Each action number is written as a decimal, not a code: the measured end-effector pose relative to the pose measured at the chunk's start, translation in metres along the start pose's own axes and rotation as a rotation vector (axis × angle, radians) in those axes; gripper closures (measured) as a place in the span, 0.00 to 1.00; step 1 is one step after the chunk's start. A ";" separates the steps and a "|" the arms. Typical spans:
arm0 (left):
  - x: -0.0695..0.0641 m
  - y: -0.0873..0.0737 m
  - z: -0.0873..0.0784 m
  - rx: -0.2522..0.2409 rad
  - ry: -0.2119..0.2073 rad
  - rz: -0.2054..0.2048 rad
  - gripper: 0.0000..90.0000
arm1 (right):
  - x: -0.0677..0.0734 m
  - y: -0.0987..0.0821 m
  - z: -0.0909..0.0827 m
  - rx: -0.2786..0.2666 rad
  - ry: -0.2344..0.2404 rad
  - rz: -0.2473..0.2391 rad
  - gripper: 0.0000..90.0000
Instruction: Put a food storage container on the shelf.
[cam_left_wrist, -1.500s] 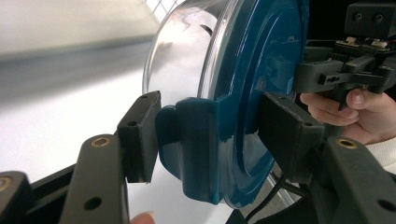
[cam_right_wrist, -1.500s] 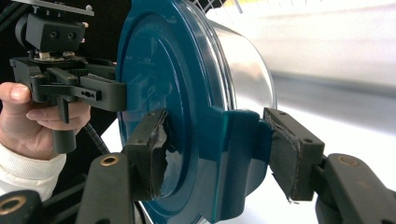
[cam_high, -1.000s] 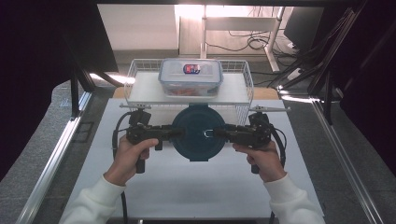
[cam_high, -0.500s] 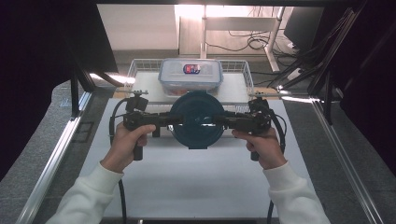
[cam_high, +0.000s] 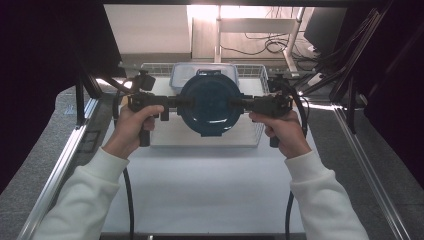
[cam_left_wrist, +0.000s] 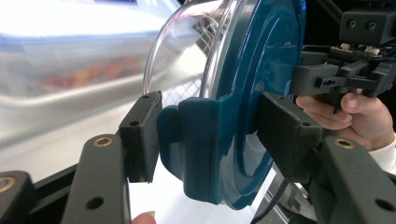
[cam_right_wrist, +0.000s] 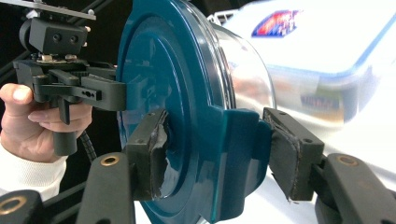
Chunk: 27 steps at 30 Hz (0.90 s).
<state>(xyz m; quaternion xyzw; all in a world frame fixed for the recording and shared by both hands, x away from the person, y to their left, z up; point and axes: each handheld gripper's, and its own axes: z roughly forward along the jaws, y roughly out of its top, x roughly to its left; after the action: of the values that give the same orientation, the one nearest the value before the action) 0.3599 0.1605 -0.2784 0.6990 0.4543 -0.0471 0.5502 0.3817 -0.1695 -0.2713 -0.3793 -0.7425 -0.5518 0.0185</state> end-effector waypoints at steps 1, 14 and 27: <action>0.001 0.004 -0.001 -0.003 0.002 0.001 0.46 | 0.000 0.005 0.001 -0.002 0.000 0.000 0.47; 0.016 0.068 -0.005 -0.003 0.011 0.001 0.46 | -0.012 0.065 0.018 0.000 0.011 0.028 0.47; 0.049 0.098 0.004 0.004 -0.001 -0.070 0.46 | -0.036 0.101 0.044 0.021 0.006 0.097 0.47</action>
<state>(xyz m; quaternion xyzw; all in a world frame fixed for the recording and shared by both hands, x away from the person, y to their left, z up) 0.4577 0.1879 -0.2363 0.6838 0.4782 -0.0677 0.5470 0.4835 -0.1426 -0.2232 -0.4130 -0.7289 -0.5436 0.0513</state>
